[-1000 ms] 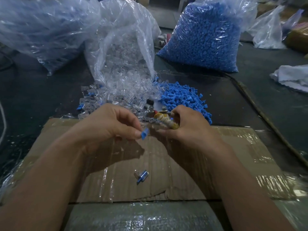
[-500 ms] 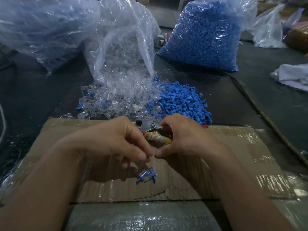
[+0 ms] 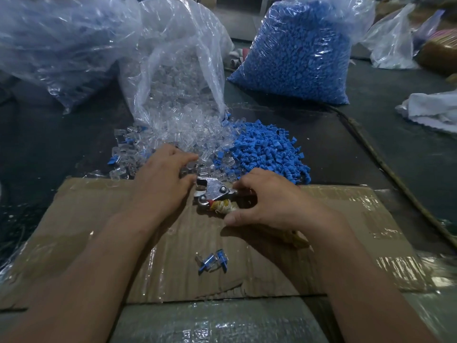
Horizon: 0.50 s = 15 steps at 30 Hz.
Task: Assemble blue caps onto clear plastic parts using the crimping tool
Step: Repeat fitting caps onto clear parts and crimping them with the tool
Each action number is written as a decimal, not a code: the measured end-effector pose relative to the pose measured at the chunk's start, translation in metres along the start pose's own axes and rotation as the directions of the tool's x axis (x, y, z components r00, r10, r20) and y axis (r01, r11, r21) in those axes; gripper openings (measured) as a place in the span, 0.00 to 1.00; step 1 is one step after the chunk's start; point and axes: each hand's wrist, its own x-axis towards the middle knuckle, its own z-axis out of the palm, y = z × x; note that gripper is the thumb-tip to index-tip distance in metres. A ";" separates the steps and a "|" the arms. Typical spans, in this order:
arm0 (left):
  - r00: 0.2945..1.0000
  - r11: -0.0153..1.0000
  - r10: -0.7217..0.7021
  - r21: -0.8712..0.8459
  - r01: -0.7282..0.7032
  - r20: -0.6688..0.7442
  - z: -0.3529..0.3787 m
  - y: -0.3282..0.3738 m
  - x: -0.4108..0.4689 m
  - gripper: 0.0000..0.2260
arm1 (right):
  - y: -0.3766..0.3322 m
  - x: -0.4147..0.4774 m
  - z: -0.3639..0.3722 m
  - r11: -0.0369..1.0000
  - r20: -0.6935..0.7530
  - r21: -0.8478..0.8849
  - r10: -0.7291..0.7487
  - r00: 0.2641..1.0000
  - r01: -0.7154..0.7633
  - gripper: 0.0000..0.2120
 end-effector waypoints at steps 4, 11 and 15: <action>1.000 0.999 0.015 0.038 -0.015 -0.009 0.002 0.000 0.000 0.15 | 0.001 -0.001 -0.004 1.000 -0.025 0.024 0.000 1.000 0.000 0.27; 0.998 0.998 0.054 0.036 -0.054 -0.021 0.001 -0.001 -0.001 0.12 | 0.016 0.010 -0.001 0.975 -0.459 0.215 0.157 0.874 -0.063 0.08; 0.998 0.998 0.049 0.029 -0.048 -0.031 0.002 -0.001 0.000 0.12 | 0.027 0.017 0.001 0.967 -0.554 0.220 0.232 0.799 -0.128 0.07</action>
